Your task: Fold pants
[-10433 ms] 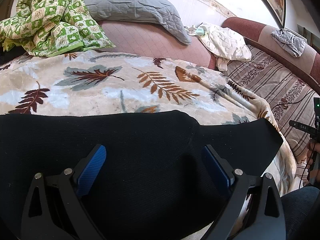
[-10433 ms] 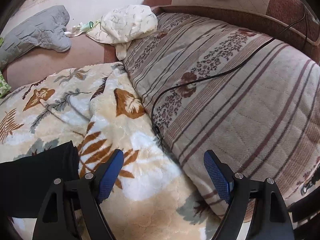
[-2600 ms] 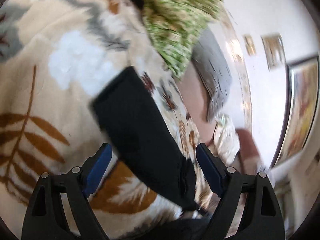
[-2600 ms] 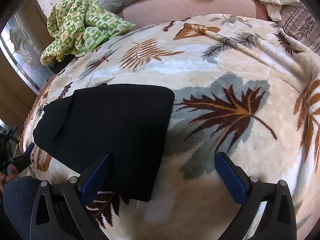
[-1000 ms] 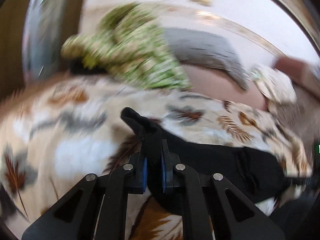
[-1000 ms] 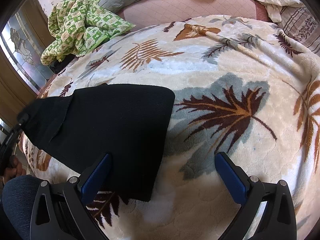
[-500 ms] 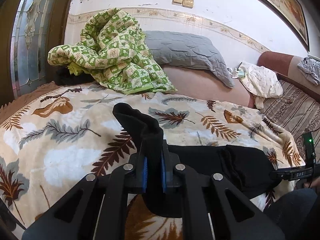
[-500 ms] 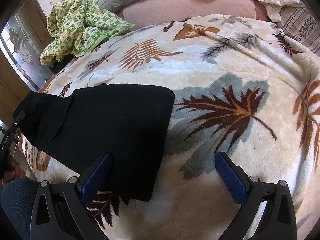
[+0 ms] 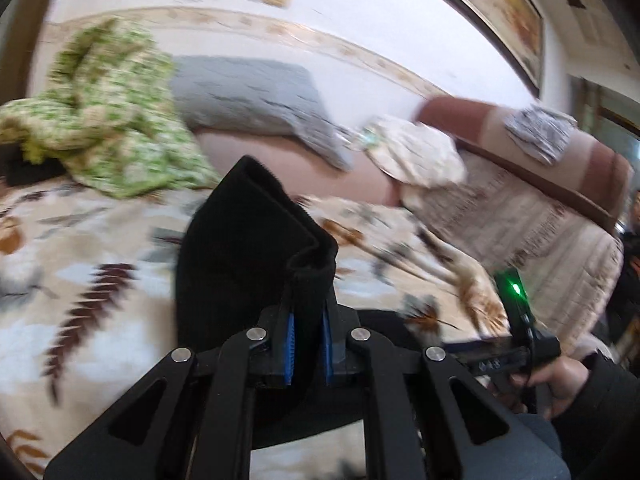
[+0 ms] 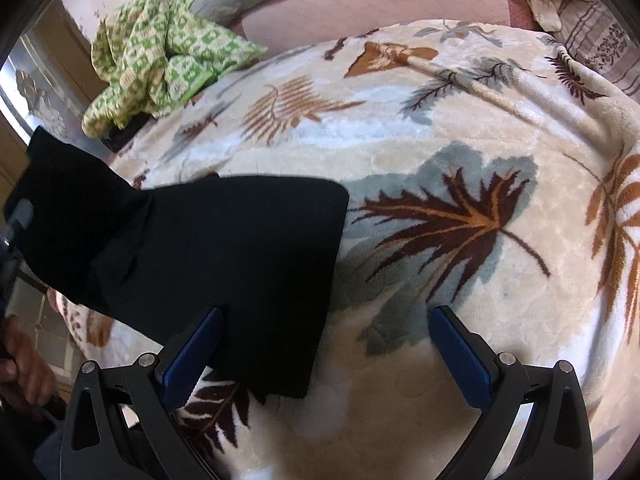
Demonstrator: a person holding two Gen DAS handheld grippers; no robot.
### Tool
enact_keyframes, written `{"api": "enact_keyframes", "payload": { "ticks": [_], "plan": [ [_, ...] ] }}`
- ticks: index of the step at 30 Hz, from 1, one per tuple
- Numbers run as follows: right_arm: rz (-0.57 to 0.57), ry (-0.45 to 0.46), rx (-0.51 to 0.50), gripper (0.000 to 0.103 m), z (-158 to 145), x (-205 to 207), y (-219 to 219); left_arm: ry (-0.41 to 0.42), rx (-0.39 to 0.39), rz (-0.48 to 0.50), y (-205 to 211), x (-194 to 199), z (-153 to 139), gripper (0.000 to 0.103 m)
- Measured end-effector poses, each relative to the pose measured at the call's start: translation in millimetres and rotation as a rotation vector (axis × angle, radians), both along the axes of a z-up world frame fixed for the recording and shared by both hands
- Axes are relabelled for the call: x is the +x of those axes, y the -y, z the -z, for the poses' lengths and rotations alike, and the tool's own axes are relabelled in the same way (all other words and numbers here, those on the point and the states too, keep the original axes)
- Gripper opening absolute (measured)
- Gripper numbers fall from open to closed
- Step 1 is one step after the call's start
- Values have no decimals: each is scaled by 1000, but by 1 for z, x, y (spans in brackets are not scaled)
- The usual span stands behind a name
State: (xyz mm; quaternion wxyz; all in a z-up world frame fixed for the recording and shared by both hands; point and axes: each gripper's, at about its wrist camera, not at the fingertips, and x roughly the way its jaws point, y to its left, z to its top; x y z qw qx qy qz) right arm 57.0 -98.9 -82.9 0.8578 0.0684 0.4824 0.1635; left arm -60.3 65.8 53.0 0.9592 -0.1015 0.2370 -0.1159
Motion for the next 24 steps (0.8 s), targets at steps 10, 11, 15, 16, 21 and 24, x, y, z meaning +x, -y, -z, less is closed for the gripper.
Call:
{"api": "enact_keyframes", "payload": {
  "ticks": [10, 11, 15, 16, 21, 24],
  "plan": [
    [184, 53, -109, 102, -13, -14, 42, -82, -64, 148, 71, 35, -3, 8],
    [193, 45, -112, 102, -12, -13, 46, -91, -52, 159, 78, 38, -1, 8],
    [247, 19, -106, 102, -8, -12, 63, -149, -4, 211, 109, 50, 11, 8],
    [258, 14, -93, 102, -8, -12, 66, -158, 8, 222, 116, 52, 13, 8],
    [277, 17, -79, 102, -9, -17, 75, -224, 123, 251, 138, 62, 36, 8],
    [289, 19, -69, 102, -10, -18, 77, -328, 160, 265, 141, 72, 58, 8]
  ]
}}
